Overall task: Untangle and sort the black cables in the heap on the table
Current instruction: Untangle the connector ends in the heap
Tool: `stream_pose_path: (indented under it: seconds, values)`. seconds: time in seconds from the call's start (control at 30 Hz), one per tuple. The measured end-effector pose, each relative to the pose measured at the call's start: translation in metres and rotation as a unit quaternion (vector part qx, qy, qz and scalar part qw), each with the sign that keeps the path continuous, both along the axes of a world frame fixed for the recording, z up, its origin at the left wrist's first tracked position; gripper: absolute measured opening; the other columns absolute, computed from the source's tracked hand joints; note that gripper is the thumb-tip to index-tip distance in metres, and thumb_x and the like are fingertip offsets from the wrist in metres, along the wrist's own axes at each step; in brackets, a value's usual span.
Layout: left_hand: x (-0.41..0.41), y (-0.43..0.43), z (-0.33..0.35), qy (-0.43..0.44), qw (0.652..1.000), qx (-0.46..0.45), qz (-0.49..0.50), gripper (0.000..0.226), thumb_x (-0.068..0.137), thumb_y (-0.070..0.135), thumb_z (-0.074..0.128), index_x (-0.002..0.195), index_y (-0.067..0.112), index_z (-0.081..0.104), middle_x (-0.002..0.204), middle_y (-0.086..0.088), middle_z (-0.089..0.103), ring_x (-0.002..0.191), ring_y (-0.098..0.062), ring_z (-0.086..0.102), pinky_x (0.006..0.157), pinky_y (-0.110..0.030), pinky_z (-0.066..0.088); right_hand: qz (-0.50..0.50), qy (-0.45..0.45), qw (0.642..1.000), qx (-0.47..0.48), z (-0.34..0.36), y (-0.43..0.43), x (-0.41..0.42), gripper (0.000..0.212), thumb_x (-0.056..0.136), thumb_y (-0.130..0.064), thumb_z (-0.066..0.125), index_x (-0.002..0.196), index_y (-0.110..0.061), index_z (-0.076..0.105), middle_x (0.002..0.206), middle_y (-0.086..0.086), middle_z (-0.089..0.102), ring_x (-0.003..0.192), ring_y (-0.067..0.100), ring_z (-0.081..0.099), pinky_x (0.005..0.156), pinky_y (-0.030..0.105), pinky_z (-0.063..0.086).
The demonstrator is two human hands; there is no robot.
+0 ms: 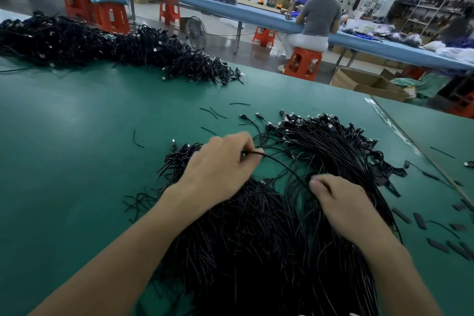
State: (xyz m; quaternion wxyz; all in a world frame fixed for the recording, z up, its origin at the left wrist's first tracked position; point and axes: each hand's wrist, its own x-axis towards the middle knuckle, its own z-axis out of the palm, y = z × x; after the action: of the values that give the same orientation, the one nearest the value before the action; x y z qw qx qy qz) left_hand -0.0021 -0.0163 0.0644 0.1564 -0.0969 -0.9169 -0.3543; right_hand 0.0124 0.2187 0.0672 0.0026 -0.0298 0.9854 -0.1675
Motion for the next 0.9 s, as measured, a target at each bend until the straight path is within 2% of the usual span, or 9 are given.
stream_pose_path:
  seconds: [0.1,0.17,0.23,0.33,0.47,0.57,0.63,0.8,0.9]
  values:
    - [0.004,0.010,-0.005,-0.020,0.999,-0.049,0.010,0.024,0.100,0.042,0.048,0.080,0.029,0.046,0.059,0.009,0.054,0.054,-0.011,0.050,0.057,-0.032,0.037,0.079,0.022,0.974,-0.212,0.013,-0.024,0.013,0.049,0.094,-0.062,0.027,0.124,-0.041,0.059,0.108,-0.028,0.063,0.100,-0.017,0.054,0.080,-0.001,0.035]
    - [0.006,0.013,-0.005,-0.020,0.999,-0.027,-0.019,0.021,0.098,0.038,0.051,0.079,0.030,0.047,0.057,0.008,0.053,0.050,-0.009,0.047,0.056,-0.031,0.036,0.107,0.043,0.965,-0.237,0.015,-0.032,0.016,0.040,0.092,-0.062,0.032,0.097,-0.040,0.065,0.079,-0.019,0.068,0.075,-0.011,0.059,0.065,0.007,0.042]
    - [0.008,0.011,-0.003,-0.028,0.998,0.012,-0.063,0.021,0.093,0.038,0.057,0.075,0.030,0.050,0.055,0.008,0.054,0.047,-0.008,0.044,0.053,-0.028,0.035,0.121,0.081,0.958,-0.247,0.017,-0.037,0.016,0.033,0.096,-0.050,0.042,0.081,-0.035,0.067,0.067,-0.008,0.067,0.058,0.008,0.058,0.052,0.023,0.043]
    - [0.012,0.000,0.002,-0.129,0.970,0.130,-0.161,0.042,0.091,0.054,0.061,0.067,0.019,0.061,0.048,0.012,0.041,0.043,-0.008,0.034,0.046,-0.021,0.031,0.091,0.141,0.930,-0.328,0.016,-0.034,0.011,0.032,0.092,-0.050,0.048,0.078,-0.032,0.070,0.076,0.015,0.065,0.070,0.033,0.056,0.057,0.038,0.044]
    - [0.025,-0.014,0.009,-0.364,0.829,0.285,-0.316,0.061,0.096,0.063,0.040,0.061,0.018,0.062,0.048,0.007,0.025,0.043,-0.009,0.022,0.042,-0.020,0.020,0.025,0.185,0.911,-0.368,0.012,-0.029,0.002,0.022,0.095,-0.039,0.056,0.081,-0.034,0.072,0.077,0.010,0.067,0.068,0.031,0.058,0.061,0.040,0.051]
    - [0.029,-0.013,0.012,-0.382,0.727,0.410,-0.397,0.055,0.099,0.054,0.041,0.063,0.019,0.061,0.048,0.009,0.024,0.041,-0.005,0.019,0.039,-0.016,0.018,0.068,0.095,0.925,-0.362,0.004,-0.037,0.002,0.024,0.083,-0.053,0.056,0.080,-0.035,0.072,0.063,-0.002,0.064,0.050,0.015,0.051,0.049,0.034,0.044]
    - [0.029,-0.007,0.016,-0.343,0.697,0.501,-0.381,0.048,0.099,0.050,0.046,0.065,0.020,0.062,0.050,0.010,0.023,0.041,-0.004,0.019,0.038,-0.014,0.020,0.120,0.026,0.925,-0.361,-0.004,-0.049,0.007,0.026,0.085,-0.054,0.055,0.076,-0.035,0.071,0.053,-0.006,0.050,0.048,0.010,0.038,0.048,0.033,0.031]
    - [0.021,0.005,0.008,-0.205,0.700,0.649,-0.217,0.039,0.096,0.040,0.047,0.084,0.016,0.076,0.055,0.008,0.033,0.043,-0.004,0.028,0.036,-0.016,0.027,0.206,-0.036,0.936,-0.284,-0.007,-0.066,0.025,0.023,0.100,-0.030,0.054,0.083,-0.030,0.069,0.053,-0.010,0.044,0.047,0.005,0.033,0.046,0.026,0.027]
    - [0.020,0.009,-0.006,-0.112,0.810,0.559,-0.139,0.038,0.104,0.028,0.044,0.089,0.010,0.074,0.059,0.003,0.048,0.048,-0.010,0.045,0.044,-0.021,0.043,0.208,-0.018,0.947,-0.245,-0.002,-0.070,0.032,0.024,0.100,-0.027,0.054,0.078,-0.024,0.065,0.057,-0.012,0.050,0.047,0.005,0.037,0.044,0.020,0.029]
